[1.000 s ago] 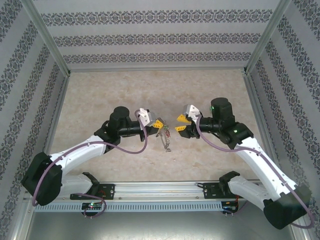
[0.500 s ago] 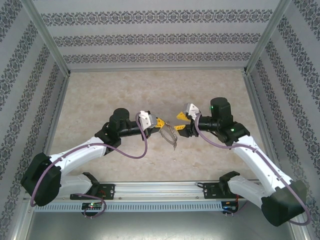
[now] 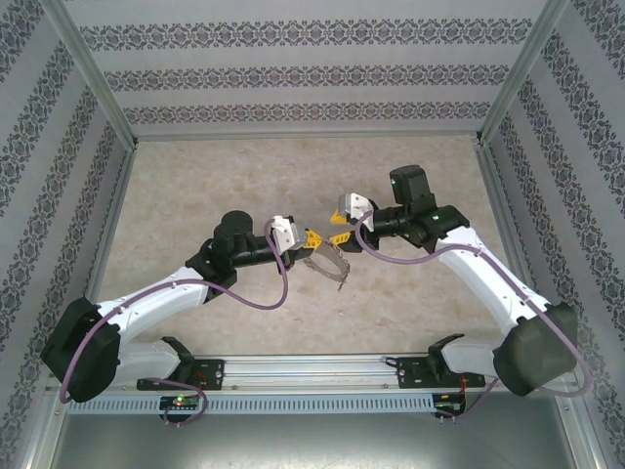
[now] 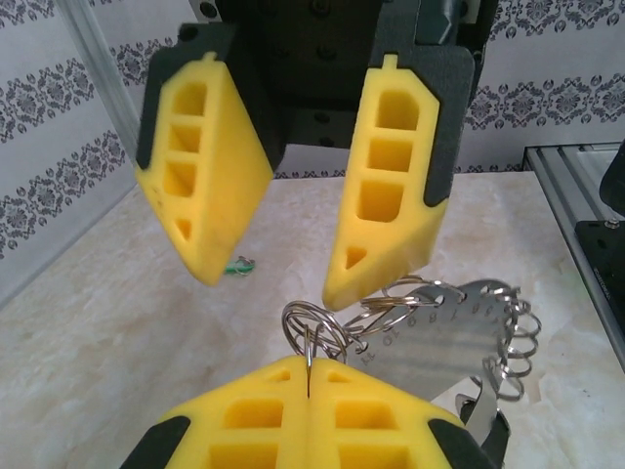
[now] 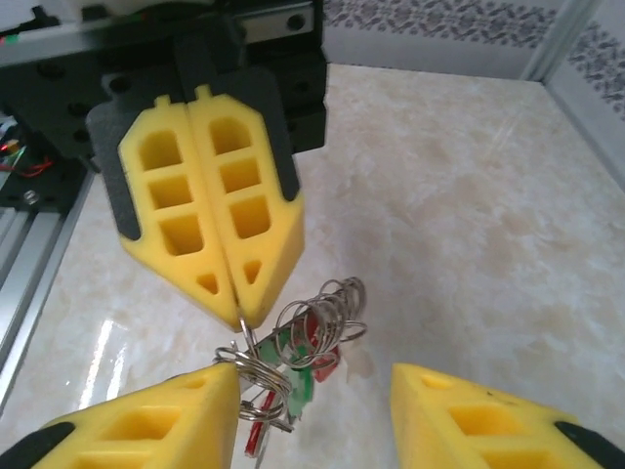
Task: Put the keys on the keyring
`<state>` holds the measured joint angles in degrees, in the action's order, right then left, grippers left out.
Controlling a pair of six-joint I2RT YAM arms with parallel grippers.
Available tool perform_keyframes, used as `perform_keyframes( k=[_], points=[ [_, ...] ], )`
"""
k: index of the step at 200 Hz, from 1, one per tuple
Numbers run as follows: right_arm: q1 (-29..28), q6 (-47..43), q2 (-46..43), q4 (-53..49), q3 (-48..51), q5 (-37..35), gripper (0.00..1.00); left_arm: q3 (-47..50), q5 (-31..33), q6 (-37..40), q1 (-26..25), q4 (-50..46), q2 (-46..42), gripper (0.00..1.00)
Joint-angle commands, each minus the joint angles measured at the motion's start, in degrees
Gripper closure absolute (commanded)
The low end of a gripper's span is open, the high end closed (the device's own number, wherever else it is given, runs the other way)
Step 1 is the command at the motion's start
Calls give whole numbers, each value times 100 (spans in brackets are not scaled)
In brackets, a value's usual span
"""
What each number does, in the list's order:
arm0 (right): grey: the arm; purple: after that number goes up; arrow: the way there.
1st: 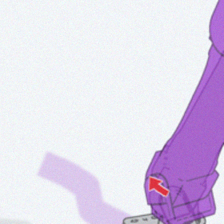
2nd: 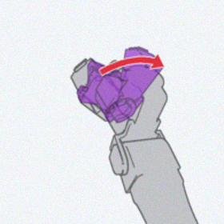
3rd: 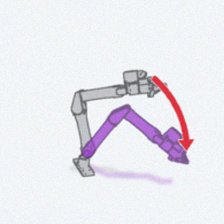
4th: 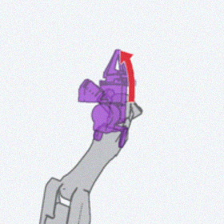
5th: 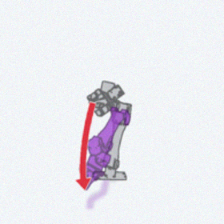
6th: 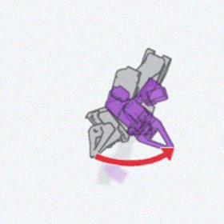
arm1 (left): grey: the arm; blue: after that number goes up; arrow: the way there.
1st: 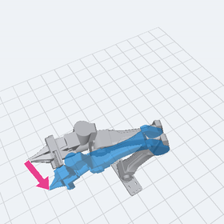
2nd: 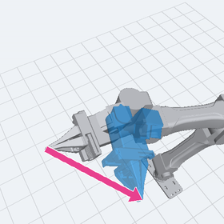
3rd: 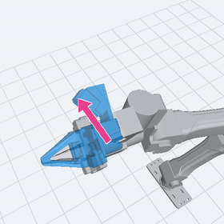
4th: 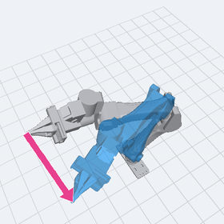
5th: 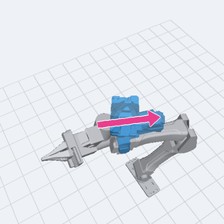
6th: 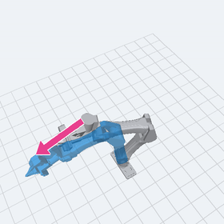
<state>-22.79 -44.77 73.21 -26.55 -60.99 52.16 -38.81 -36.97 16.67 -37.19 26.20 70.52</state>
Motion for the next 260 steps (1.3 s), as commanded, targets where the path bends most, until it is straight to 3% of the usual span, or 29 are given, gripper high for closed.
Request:
perform_keyframes(
  k=[1,83,140,213,260],
  points=[
    [-68,-289,-4,-453,-163,470,60,-313,126,-141,-96,441,5,100],
    [-49,-153,-258,-440,87,40,75,-728,449,-185,-78,280,342,100],
    [58,214,-395,-232,192,8,71,-792,443,-458,-60,534,601,100],
    [697,817,-474,221,240,456,71,-813,-42,-349,-8,258,526,100],
    [595,442,-246,90,-88,234,71,-782,-239,-349,-13,203,445,100]
  ],
)
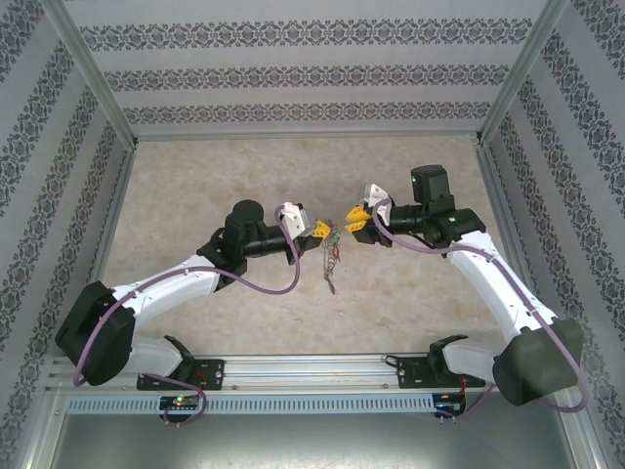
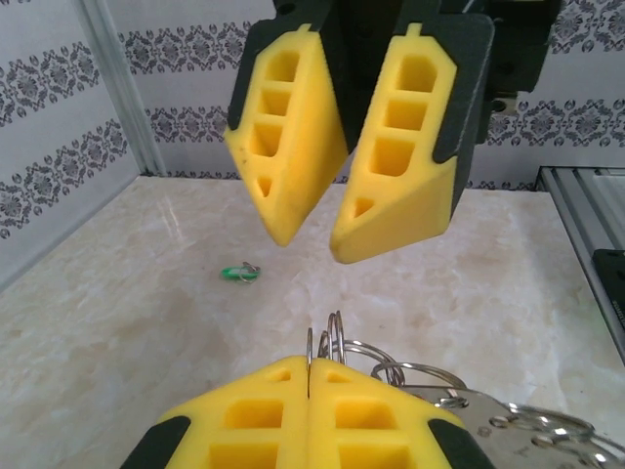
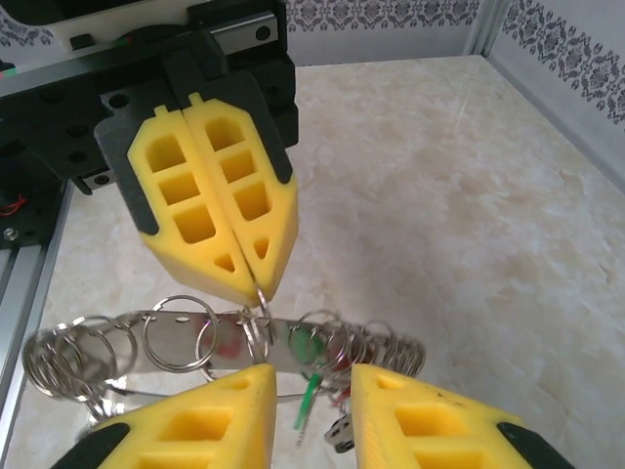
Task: Put the keys on the keyring
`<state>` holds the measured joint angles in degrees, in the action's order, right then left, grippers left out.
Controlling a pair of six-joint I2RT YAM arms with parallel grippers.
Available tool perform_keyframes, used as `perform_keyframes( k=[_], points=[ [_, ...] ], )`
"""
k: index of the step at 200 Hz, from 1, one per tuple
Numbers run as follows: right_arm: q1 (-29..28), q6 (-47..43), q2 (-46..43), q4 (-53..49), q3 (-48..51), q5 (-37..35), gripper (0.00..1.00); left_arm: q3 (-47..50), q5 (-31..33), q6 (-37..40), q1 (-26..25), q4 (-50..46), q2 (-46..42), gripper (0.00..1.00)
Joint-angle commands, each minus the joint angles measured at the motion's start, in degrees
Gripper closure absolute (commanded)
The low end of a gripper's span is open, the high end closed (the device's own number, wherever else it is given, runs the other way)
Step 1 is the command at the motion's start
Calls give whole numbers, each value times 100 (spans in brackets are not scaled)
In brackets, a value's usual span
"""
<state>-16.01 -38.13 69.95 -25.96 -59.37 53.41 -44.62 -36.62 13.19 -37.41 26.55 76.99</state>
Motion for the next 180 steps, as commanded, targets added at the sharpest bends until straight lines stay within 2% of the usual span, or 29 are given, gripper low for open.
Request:
perform_keyframes(
  k=[1,69,180],
  points=[
    [-85,-226,84,31,-254,84,71,-199,-275,-1,7,167,-202,100],
    [-458,-867,239,-278,-388,-212,72,-224,-317,-18,3,141,-293,100],
    [-678,-880,163,-287,-158,-287,72,-258,-322,-145,5,196,-290,100]
  ],
)
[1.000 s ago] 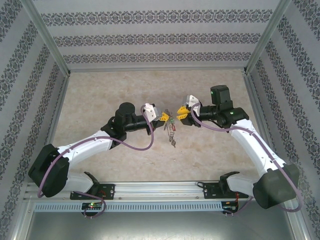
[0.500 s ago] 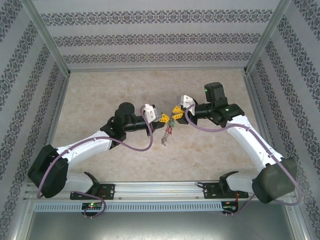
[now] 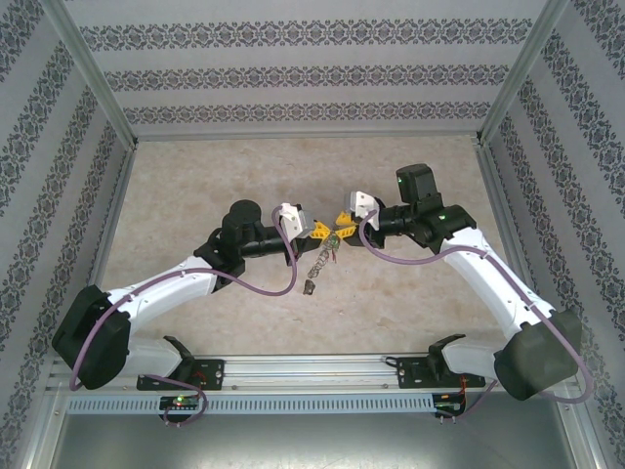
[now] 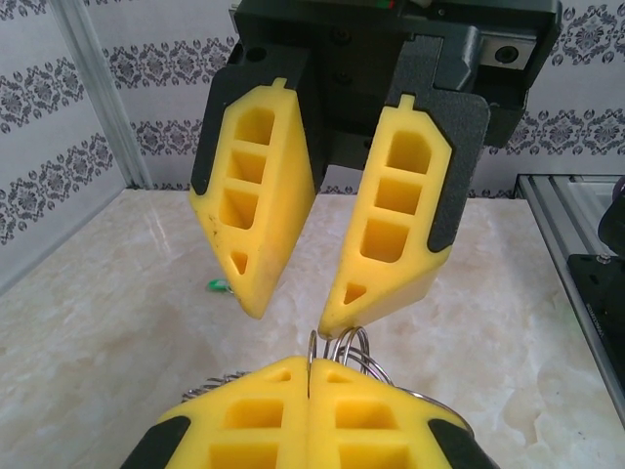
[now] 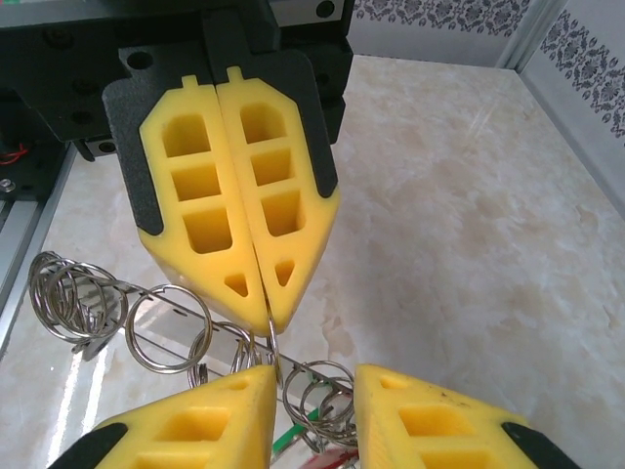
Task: Put the keys on the keyring
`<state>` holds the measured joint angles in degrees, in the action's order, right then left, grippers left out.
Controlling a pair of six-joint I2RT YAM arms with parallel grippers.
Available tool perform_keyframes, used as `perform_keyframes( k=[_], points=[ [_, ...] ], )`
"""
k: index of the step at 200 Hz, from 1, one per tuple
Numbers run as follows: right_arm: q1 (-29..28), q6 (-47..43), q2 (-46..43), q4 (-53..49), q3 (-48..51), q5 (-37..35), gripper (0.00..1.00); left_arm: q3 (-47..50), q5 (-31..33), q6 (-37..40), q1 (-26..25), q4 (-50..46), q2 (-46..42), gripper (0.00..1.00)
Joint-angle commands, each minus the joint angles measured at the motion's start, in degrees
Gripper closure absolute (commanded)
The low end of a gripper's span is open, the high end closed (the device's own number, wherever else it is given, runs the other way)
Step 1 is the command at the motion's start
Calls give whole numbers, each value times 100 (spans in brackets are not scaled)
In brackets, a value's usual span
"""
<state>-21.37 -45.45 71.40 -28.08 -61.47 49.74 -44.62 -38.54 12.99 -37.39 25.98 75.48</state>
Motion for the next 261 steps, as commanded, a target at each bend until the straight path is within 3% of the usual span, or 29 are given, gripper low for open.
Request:
perform_keyframes(
  k=[1,34,119,261],
  points=[
    [-146,-139,21,-75,50,80,72,-258,-128,-123,8,251,-139,100],
    [-178,-51,65,-88,65,135,66,-239,-109,-130,6,250,-157,100],
    [-167,-32,58,-172,166,343,64,-223,-6,-113,4,241,-120,100],
    [75,-9,-177,-200,376,412,70,-205,-64,-130,6,229,-123,100]
  ],
)
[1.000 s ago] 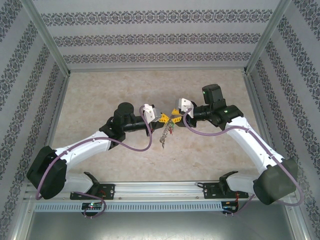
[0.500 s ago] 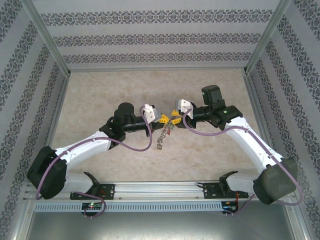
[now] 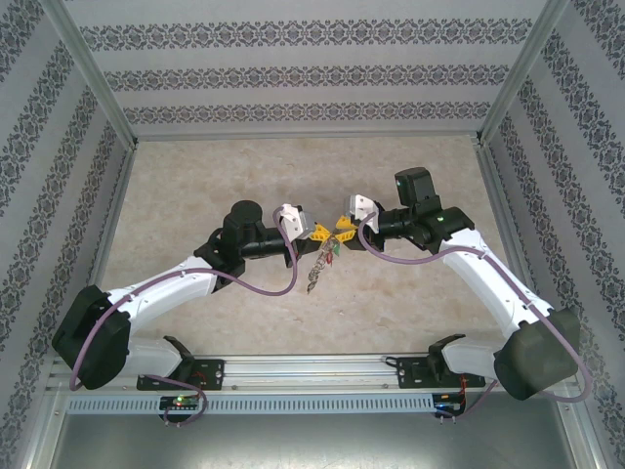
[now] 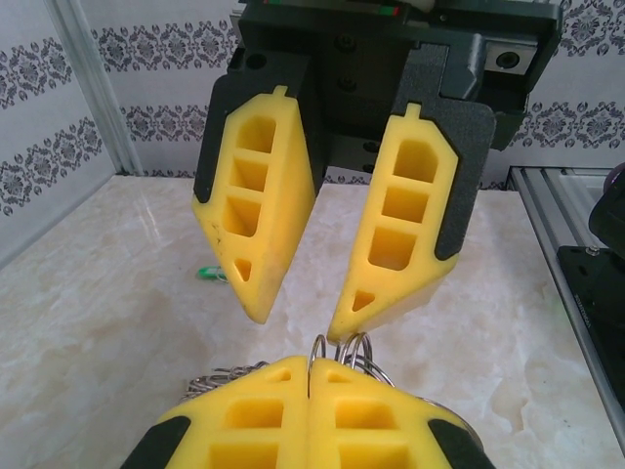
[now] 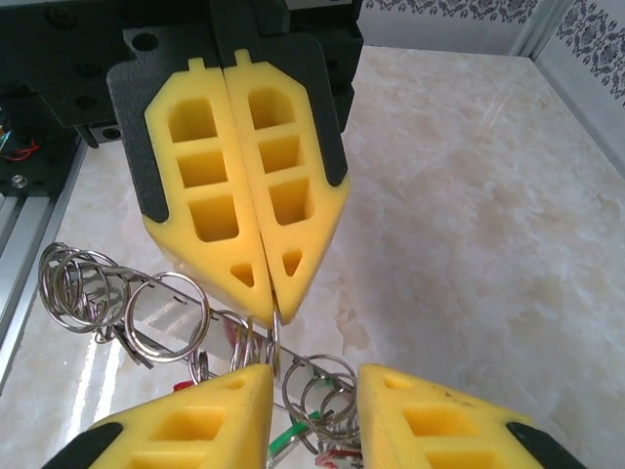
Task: Put the keys on the keyring
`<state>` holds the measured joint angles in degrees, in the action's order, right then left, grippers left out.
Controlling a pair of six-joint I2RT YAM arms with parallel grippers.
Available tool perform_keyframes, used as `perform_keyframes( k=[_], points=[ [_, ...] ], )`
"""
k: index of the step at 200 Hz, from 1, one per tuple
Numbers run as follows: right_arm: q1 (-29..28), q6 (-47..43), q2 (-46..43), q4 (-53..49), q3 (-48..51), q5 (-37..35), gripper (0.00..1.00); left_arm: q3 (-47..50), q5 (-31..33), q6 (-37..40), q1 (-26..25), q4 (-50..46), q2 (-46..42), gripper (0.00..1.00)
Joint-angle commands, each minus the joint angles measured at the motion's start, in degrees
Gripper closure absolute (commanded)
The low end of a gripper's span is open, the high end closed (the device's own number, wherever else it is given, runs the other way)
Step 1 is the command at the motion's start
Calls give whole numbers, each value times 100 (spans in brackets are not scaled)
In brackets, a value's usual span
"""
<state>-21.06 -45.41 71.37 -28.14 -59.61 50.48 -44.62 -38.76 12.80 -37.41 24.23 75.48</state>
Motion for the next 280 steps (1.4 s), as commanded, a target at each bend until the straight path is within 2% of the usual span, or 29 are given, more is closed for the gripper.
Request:
perform_keyframes(
  k=[1,93,138,245,257,280],
  points=[
    [42,-8,-180,-193,198,339,70,-209,-43,-111,7,406,-122,100],
    [19,206,-178,177,269,338,65,-267,-156,-181,7,447,-51,100],
    [-82,129,-54,116,134,364,84,-280,-193,-201,1,451,-25,100],
    [-181,180,46,280,16,258,77,-319,-331,-215,5,445,54,100],
    [-182,180,52,284,-2,304,81,-326,-342,-213,1,433,63,100],
    [-163,173,94,218,-50,363,96,-322,-351,-209,5,414,63,100]
  ],
)
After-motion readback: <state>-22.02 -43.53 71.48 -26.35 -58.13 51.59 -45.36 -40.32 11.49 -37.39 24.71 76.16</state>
